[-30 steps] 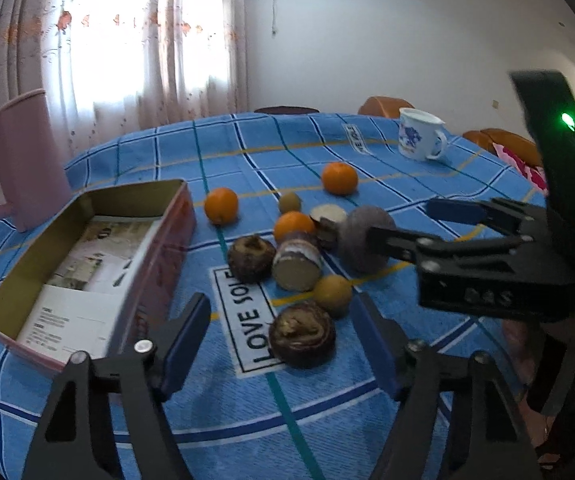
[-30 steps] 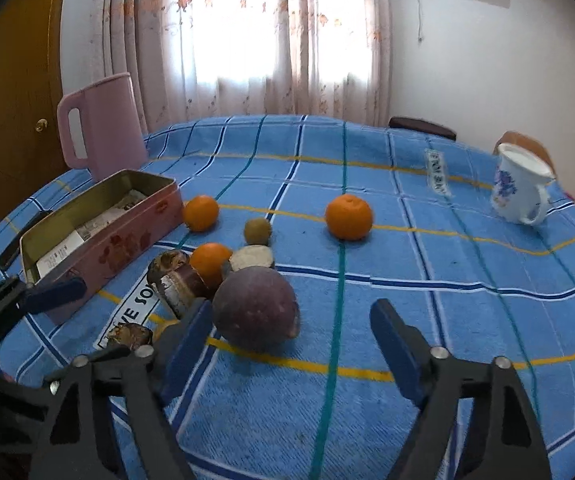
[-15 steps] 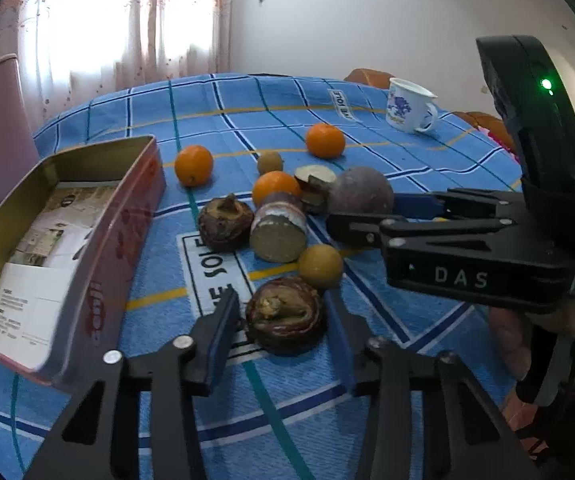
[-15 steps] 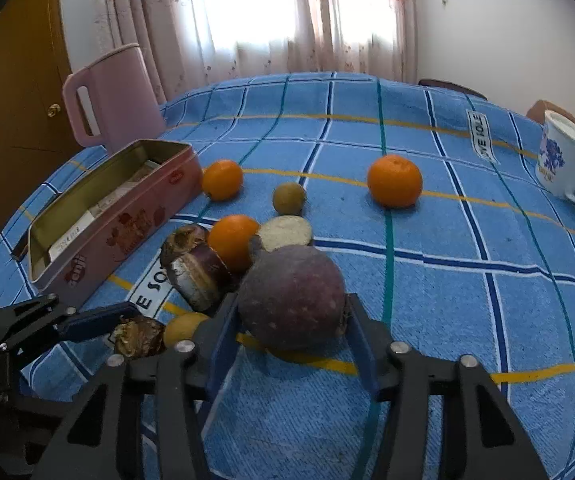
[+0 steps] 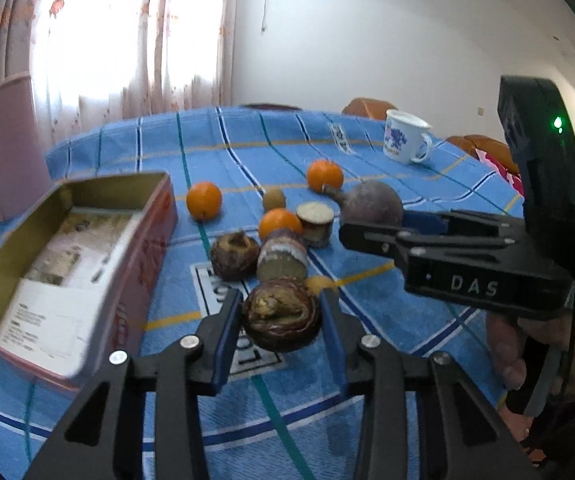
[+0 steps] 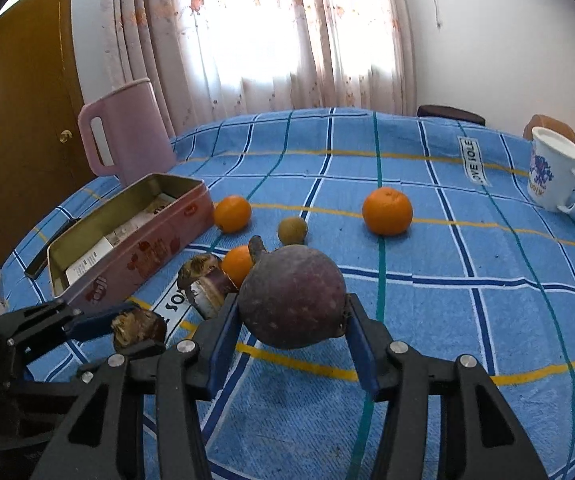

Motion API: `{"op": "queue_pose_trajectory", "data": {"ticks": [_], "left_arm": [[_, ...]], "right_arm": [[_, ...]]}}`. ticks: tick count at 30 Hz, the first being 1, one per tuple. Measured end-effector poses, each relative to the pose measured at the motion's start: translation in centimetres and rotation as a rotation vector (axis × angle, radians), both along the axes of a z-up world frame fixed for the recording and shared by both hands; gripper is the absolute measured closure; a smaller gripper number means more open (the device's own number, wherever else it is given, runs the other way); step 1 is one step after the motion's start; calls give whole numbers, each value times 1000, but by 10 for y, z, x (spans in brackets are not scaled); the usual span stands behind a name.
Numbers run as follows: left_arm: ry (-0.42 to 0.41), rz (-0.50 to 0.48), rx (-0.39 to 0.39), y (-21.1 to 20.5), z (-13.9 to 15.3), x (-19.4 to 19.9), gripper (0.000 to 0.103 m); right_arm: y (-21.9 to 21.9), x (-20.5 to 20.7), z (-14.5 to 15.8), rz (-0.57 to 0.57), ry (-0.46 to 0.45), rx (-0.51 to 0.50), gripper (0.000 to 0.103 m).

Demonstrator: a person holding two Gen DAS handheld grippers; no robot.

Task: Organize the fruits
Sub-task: 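Lift the purple fruit with the right tool while the left tool carries the mangosteen toward the tin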

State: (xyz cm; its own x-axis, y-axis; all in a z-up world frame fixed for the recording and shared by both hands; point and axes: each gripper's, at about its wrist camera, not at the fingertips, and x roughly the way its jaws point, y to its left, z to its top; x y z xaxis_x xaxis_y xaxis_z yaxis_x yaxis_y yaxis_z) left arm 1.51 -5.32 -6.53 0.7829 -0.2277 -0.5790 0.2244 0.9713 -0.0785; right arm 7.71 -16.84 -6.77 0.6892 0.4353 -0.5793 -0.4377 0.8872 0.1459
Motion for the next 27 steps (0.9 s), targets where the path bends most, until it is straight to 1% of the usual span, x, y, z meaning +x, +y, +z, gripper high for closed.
{"op": "queue_pose_trajectory", "data": {"ticks": [4, 8, 17, 27], "left_arm": [[-36, 15, 11, 3, 5, -1, 63], [-55, 32, 3, 9, 7, -2, 63], [-107, 59, 4, 13, 16, -6, 63], [-163, 79, 26, 14, 25, -10, 63]], "right_arm": [[1, -5, 4, 7, -38, -2, 51], [2, -11, 7, 11, -71, -3, 51], [-2, -18, 11, 15, -117, 23, 51], [-3, -28, 16, 15, -177, 32, 51]]}}
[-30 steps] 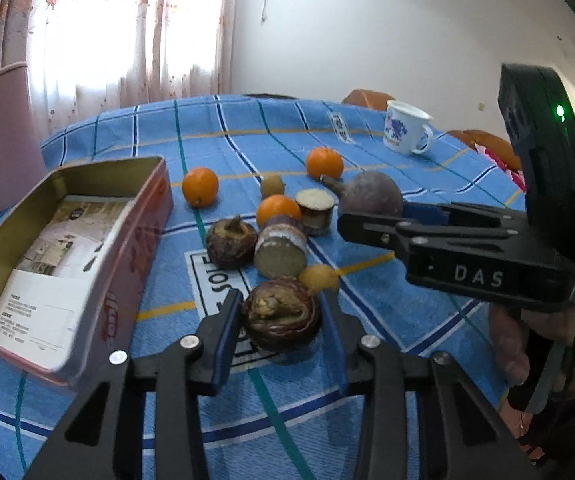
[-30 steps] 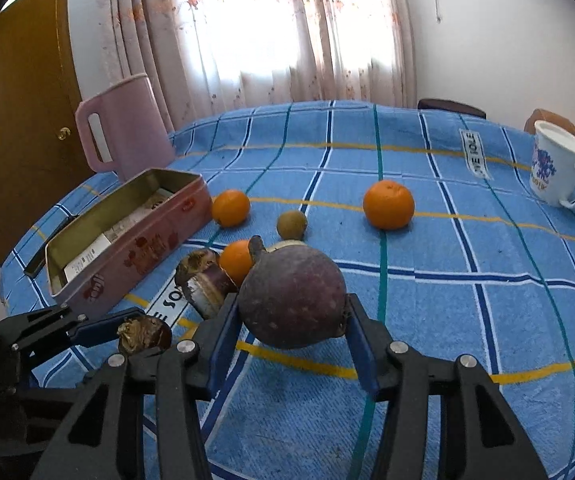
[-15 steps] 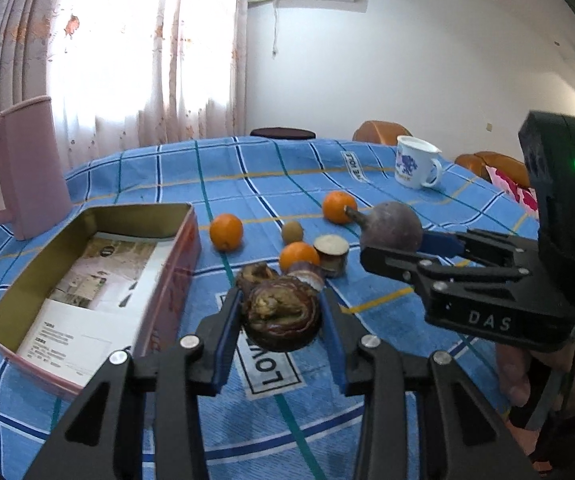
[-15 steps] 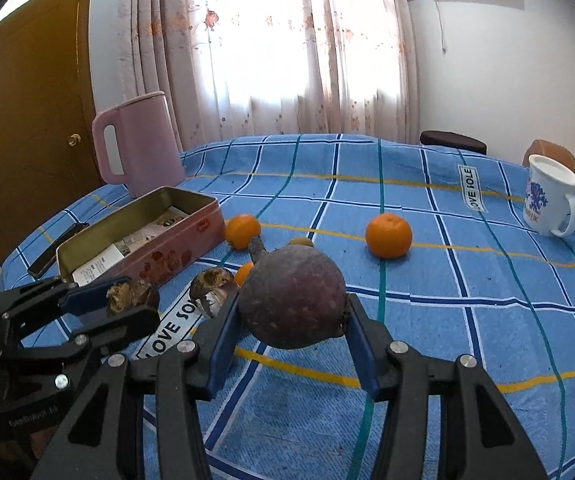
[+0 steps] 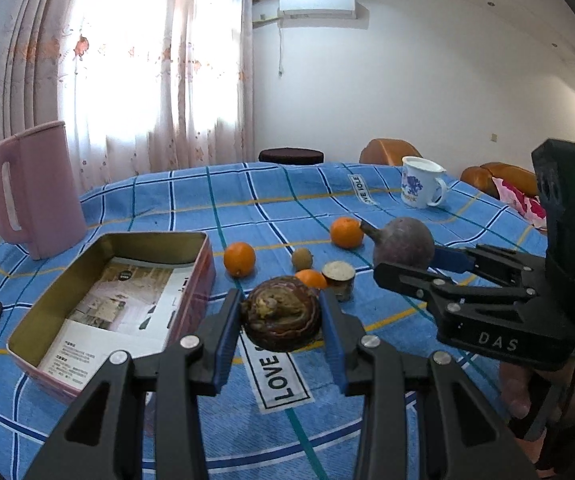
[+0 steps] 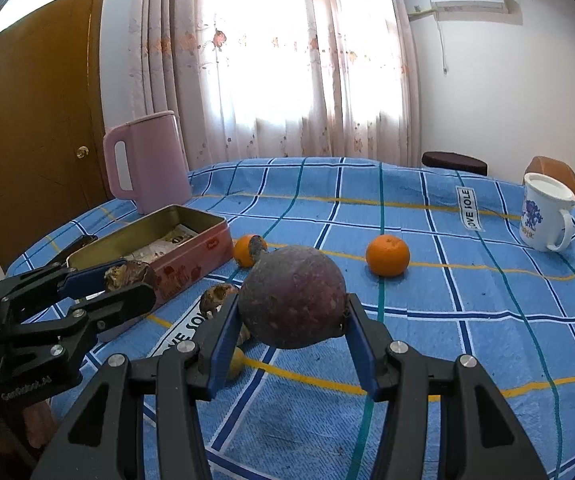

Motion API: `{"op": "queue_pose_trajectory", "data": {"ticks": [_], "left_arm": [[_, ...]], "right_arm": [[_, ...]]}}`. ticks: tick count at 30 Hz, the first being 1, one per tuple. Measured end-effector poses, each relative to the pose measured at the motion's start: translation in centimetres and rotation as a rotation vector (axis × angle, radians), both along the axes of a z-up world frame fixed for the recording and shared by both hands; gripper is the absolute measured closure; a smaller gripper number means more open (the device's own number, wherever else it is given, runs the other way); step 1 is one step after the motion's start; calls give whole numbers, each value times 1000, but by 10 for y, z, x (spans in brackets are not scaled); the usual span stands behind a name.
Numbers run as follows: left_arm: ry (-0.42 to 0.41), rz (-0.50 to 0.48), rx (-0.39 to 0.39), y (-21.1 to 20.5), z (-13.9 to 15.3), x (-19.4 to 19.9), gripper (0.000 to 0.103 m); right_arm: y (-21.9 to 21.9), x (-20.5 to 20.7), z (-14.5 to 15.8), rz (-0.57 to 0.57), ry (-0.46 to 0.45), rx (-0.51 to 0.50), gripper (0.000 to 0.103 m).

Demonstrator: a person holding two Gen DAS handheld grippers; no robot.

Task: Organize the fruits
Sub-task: 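Lift the purple fruit with the right tool while the left tool carries the mangosteen toward the tin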

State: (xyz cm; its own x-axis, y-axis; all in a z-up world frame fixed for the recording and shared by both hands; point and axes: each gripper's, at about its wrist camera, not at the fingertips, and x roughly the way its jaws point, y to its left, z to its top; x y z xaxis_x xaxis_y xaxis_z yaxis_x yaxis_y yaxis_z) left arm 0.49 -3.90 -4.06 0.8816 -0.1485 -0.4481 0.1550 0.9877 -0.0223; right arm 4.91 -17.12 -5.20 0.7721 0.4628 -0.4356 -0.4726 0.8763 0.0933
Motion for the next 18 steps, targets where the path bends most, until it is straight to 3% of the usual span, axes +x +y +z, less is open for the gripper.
{"op": "queue_pose_trajectory", "data": {"ticks": [18], "left_arm": [[-79, 90, 58, 10, 9, -6, 63]], "right_arm": [[-2, -17, 5, -25, -107, 5, 51]]}}
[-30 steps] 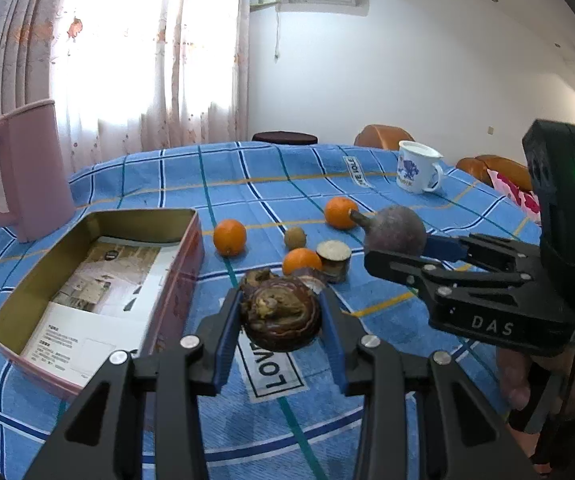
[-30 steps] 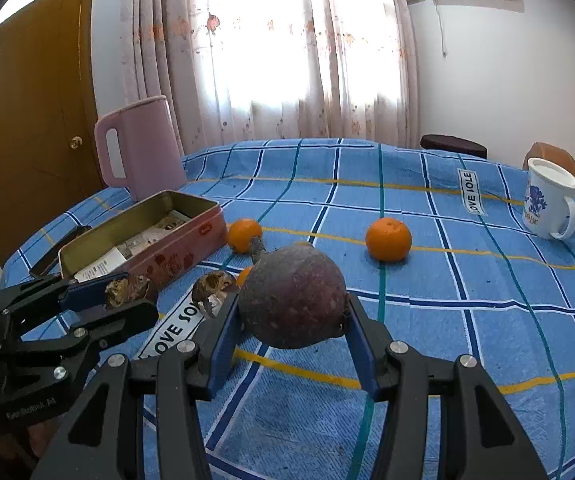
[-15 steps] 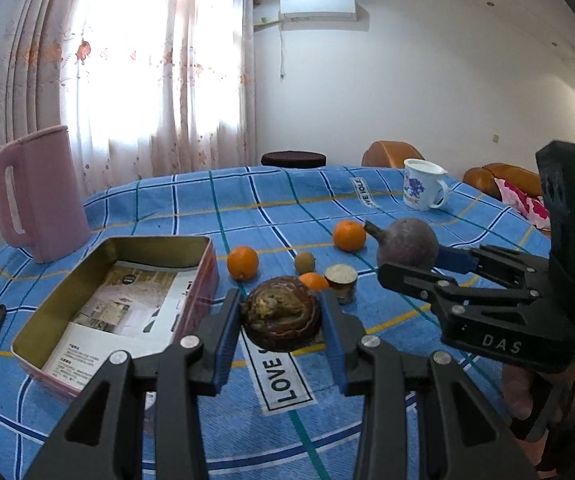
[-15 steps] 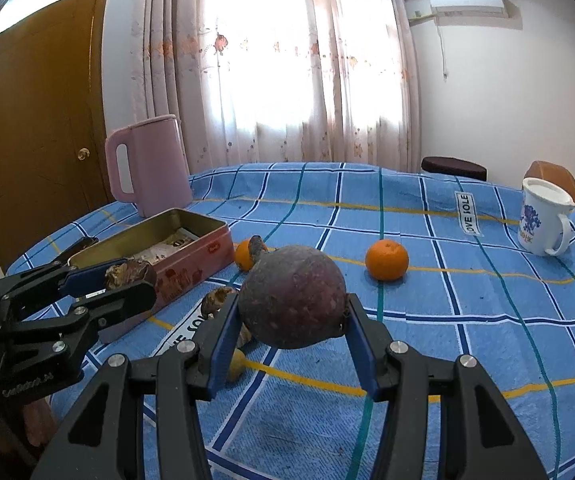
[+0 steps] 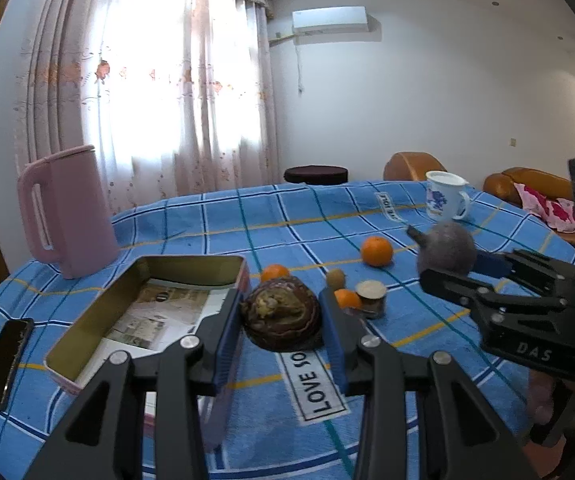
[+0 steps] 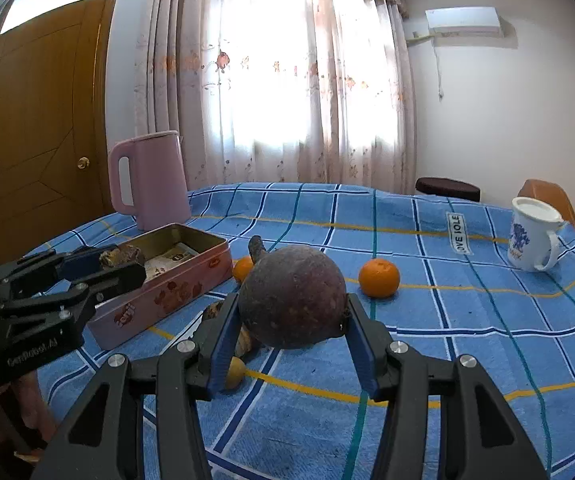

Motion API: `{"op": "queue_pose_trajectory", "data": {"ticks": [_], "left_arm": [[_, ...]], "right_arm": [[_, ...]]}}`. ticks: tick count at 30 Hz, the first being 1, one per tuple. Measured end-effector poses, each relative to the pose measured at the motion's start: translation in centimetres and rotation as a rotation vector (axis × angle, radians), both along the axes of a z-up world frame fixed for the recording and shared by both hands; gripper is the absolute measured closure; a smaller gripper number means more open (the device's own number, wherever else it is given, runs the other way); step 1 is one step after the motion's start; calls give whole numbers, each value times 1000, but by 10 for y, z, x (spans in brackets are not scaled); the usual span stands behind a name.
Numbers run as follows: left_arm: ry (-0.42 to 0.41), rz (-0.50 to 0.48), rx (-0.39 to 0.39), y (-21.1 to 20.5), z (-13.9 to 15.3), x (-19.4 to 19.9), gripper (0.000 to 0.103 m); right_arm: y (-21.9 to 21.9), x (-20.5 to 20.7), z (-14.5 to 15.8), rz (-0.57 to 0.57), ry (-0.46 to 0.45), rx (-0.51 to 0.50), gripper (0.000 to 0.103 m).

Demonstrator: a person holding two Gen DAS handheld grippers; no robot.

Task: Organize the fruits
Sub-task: 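Lift the purple fruit with the right tool while the left tool carries the mangosteen toward the tin, then lower the mangosteen into the tin with the left tool while the right tool drops the purple fruit in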

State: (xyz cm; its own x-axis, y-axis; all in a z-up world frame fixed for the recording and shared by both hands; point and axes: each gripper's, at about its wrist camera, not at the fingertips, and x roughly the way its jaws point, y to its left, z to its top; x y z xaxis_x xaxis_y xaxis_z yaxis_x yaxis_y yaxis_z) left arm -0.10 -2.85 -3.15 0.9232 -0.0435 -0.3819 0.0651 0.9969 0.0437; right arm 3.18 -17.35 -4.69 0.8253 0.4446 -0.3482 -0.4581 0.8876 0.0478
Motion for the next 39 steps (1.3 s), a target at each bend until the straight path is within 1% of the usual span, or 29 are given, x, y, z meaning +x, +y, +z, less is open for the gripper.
{"op": "queue_pose_trajectory", "data": {"ticks": [4, 9, 12, 15, 18, 23, 26, 30, 33, 36, 39], "left_arm": [[-11, 32, 8, 7, 2, 1, 63], [-14, 56, 13, 17, 5, 3, 63], [-7, 73, 16, 24, 7, 5, 63], [11, 87, 8, 33, 8, 9, 63], [40, 92, -9, 46, 6, 16, 63], [84, 127, -47, 74, 4, 29, 63], [94, 154, -46, 90, 3, 36, 63], [136, 160, -70, 108, -2, 48, 63], [164, 159, -87, 117, -6, 58, 63], [177, 168, -80, 123, -8, 62, 63], [200, 164, -95, 129, -10, 67, 63]], "right_arm": [[4, -4, 2, -6, -25, -26, 51], [7, -4, 12, 16, 8, -4, 51], [15, -1, 21, 42, 24, -7, 51], [26, 4, 27, 77, 49, -14, 51], [43, 9, 33, 109, 56, -40, 51], [75, 27, 39, 146, 66, -85, 51], [95, 38, 38, 171, 78, -109, 51], [124, 52, 32, 201, 100, -145, 51], [145, 61, 27, 223, 116, -168, 51], [162, 69, 21, 243, 141, -184, 51], [178, 77, 13, 258, 165, -209, 50]]}}
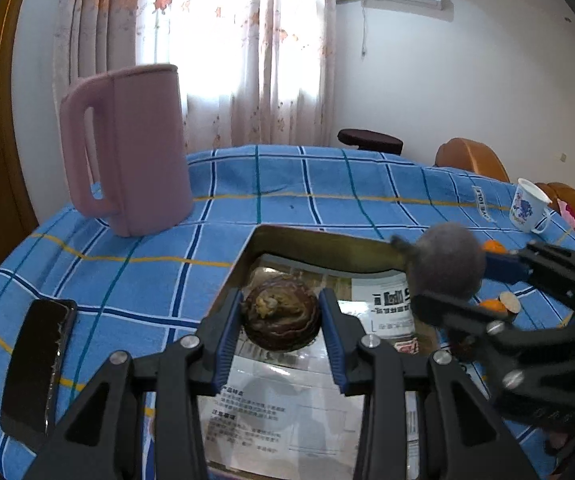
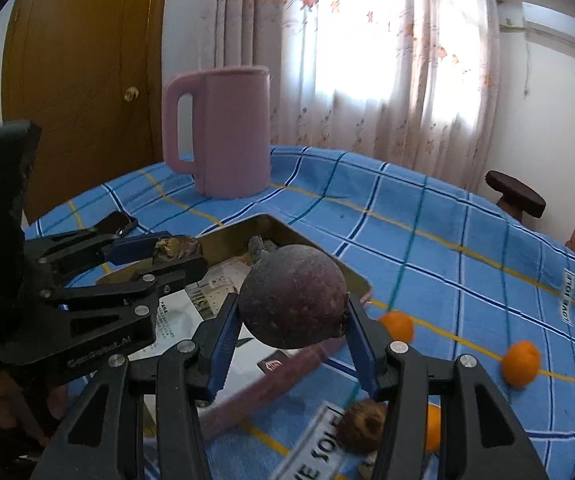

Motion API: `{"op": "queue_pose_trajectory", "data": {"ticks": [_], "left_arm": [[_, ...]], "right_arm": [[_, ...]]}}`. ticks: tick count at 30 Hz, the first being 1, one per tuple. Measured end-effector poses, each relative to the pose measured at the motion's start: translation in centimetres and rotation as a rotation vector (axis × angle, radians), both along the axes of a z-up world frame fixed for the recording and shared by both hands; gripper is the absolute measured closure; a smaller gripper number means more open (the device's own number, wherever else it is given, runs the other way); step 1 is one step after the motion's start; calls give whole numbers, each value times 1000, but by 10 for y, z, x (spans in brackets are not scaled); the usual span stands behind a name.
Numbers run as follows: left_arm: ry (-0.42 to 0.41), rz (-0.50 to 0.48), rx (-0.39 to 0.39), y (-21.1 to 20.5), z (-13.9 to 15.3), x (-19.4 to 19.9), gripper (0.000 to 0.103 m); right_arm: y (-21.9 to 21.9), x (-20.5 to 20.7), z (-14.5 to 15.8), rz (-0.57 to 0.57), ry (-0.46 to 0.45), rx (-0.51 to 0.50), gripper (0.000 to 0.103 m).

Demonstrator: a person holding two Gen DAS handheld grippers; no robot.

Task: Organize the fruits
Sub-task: 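Lower the mangosteen into the tin with the left tool while the right tool drops the purple fruit in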

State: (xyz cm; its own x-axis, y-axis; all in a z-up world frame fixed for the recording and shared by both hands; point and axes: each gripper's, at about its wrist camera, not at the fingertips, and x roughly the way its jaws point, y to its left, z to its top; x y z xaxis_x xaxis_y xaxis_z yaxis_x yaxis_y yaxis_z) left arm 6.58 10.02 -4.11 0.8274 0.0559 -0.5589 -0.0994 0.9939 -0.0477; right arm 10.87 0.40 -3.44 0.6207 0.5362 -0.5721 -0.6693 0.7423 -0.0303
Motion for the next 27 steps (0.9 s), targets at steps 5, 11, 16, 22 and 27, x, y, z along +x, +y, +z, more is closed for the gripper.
{"op": "queue_pose_trajectory", "data": {"ticks": [5, 11, 16, 22, 27], "left_arm": [[29, 0, 7, 8, -5, 8, 63], [58, 5, 15, 12, -12, 15, 63], [46, 17, 22, 14, -10, 13, 60], [-34, 34, 32, 4, 3, -12, 16], [-72, 3, 7, -12, 8, -31, 11]], "right_arm": [[17, 8, -12, 19, 33, -38, 50], [24, 12, -20, 34, 63, -61, 50], [25, 8, -19, 48, 59, -72, 47], [-21, -16, -2, 25, 4, -25, 30], [-98, -36, -2, -100, 1, -17, 30]]}}
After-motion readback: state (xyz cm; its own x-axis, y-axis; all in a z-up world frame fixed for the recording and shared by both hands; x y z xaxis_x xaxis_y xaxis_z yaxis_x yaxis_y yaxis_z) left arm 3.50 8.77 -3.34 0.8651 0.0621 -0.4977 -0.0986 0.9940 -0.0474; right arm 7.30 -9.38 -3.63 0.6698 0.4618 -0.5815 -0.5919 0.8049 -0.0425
